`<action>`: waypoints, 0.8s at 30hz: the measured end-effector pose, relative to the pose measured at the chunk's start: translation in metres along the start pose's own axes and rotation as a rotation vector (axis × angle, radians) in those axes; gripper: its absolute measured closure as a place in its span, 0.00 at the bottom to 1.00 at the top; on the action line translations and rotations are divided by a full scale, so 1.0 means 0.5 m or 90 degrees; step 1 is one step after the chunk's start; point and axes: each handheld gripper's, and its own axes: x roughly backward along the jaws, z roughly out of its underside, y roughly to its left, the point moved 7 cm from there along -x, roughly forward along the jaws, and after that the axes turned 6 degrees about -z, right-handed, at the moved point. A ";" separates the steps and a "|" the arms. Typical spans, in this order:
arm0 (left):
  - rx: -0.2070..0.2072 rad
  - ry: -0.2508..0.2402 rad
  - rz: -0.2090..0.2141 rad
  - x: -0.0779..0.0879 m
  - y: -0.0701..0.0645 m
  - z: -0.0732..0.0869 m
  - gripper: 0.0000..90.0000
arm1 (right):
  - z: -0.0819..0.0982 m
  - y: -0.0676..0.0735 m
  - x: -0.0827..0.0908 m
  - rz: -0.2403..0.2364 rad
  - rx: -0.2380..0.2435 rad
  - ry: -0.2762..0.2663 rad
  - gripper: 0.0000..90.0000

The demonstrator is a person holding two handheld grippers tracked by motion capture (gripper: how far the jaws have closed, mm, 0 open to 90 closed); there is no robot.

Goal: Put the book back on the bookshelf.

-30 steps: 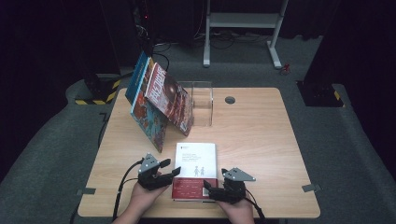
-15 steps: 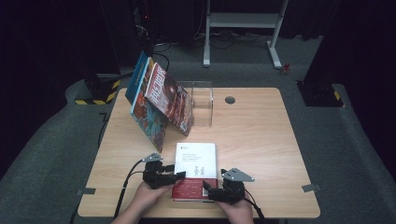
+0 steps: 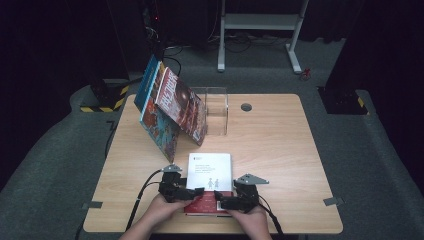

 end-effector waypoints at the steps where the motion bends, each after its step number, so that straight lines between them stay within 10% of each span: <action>1: 0.000 0.000 0.000 0.000 0.000 0.000 0.08 | -0.001 -0.003 -0.002 -0.008 -0.004 0.004 0.10; 5: -0.022 0.032 -0.016 -0.009 -0.011 -0.004 0.02 | -0.007 -0.020 -0.014 -0.036 -0.077 0.024 0.10; 11: -0.049 0.015 -0.021 -0.006 -0.014 -0.007 0.08 | -0.011 -0.017 -0.016 -0.024 -0.084 0.037 0.10; 21: -0.075 -0.019 -0.016 0.003 -0.013 -0.011 0.17 | -0.006 -0.019 -0.009 -0.030 -0.068 0.028 0.11; 24: -0.091 -0.027 -0.023 0.007 -0.017 -0.014 0.18 | -0.010 -0.013 -0.003 -0.008 -0.014 0.015 0.14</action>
